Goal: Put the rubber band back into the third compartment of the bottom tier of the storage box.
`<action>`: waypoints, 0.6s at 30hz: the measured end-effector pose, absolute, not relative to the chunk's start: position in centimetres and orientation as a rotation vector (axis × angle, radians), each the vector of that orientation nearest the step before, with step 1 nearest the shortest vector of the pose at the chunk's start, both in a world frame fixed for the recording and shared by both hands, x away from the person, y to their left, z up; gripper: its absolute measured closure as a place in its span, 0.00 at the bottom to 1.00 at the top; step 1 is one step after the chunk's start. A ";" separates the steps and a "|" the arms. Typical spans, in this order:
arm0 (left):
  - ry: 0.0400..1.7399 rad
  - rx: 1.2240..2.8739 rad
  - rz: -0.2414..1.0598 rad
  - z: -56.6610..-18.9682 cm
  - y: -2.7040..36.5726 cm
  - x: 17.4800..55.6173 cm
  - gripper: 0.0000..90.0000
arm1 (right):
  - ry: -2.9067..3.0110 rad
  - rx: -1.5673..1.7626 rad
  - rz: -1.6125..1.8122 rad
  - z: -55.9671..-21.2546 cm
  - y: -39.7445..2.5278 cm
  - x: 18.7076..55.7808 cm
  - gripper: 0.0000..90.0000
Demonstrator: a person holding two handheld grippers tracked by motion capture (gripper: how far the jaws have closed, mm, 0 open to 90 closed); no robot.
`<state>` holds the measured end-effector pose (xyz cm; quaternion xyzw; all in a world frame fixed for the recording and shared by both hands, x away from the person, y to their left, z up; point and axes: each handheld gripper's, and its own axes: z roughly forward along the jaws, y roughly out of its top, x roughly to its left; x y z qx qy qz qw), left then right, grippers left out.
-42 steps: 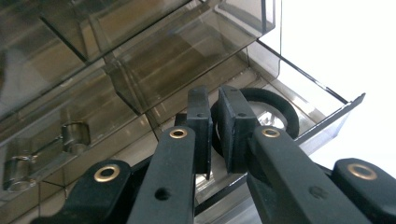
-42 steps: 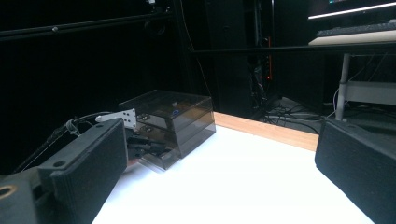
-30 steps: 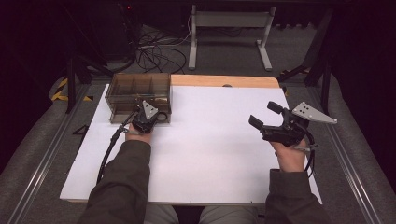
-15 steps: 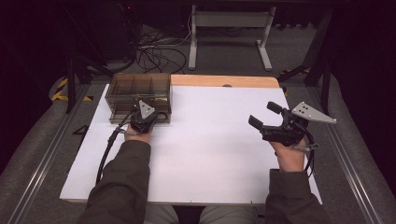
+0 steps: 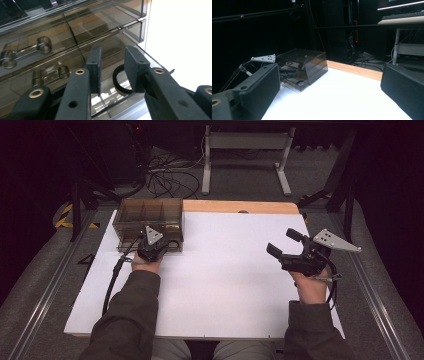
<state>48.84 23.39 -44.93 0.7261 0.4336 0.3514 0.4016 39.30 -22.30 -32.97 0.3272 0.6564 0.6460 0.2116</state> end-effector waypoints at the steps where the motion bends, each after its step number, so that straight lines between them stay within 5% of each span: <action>1: 1.101 1.838 0.882 -44.9 23.4 48.8 0.73 | 1.826 0.905 1.794 -33.0 -22.3 39.3 0.03; 18: 1.075 1.811 0.843 -43.9 23.5 47.5 0.62 | 1.817 0.909 1.803 -32.9 -22.4 39.2 0.04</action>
